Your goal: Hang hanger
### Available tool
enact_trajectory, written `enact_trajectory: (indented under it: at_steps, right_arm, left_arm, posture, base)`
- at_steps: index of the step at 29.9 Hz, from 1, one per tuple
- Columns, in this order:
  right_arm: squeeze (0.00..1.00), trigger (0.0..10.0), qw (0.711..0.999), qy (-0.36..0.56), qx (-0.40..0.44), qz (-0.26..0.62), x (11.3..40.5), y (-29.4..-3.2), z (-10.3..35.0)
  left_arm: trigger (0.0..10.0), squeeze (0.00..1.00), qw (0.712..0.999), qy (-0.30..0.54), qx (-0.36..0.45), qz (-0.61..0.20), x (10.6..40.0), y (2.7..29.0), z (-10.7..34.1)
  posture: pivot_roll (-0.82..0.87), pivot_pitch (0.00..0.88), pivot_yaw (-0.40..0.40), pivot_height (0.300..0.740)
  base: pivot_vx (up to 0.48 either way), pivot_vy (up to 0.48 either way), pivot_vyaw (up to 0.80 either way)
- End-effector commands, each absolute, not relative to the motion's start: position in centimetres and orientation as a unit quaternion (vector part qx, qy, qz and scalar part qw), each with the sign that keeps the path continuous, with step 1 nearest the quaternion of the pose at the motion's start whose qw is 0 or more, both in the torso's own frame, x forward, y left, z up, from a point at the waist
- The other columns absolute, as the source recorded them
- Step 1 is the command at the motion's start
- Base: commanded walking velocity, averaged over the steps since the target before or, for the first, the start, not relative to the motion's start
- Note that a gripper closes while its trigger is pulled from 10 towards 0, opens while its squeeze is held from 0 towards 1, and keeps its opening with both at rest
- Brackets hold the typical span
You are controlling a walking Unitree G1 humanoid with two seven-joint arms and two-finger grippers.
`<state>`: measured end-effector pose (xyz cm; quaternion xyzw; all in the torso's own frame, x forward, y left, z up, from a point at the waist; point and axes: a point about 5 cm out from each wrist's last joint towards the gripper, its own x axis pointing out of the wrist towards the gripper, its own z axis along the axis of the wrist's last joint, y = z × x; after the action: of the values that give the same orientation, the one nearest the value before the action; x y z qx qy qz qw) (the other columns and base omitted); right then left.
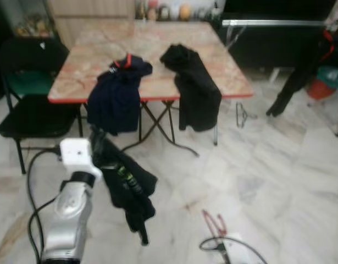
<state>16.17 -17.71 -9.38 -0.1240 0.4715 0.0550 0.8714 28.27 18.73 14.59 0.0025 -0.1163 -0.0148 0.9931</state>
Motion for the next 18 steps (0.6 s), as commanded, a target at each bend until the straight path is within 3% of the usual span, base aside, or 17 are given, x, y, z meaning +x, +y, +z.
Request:
enact_trajectory:
  at_steps: [1, 18]
  right_arm:
    - [0.00, 10.0, 0.867, 0.481, -0.123, 0.041, 15.60, -18.82, -9.50]
    - [0.00, 10.0, 0.872, 0.471, -0.121, 0.058, 15.65, -17.93, -9.53]
  left_arm:
    - [10.0, 0.00, 0.991, -0.134, 0.008, -0.024, 28.42, 18.10, 15.46]
    - [10.0, 0.00, 0.991, -0.134, 0.007, -0.025, 28.43, 18.01, 15.40]
  posture:
    - [0.07, 0.041, -0.013, 0.740]
    - [0.07, 0.039, -0.013, 0.740]
  base:
    - [0.345, 0.000, 0.00]
    - [0.344, 0.000, 0.09]
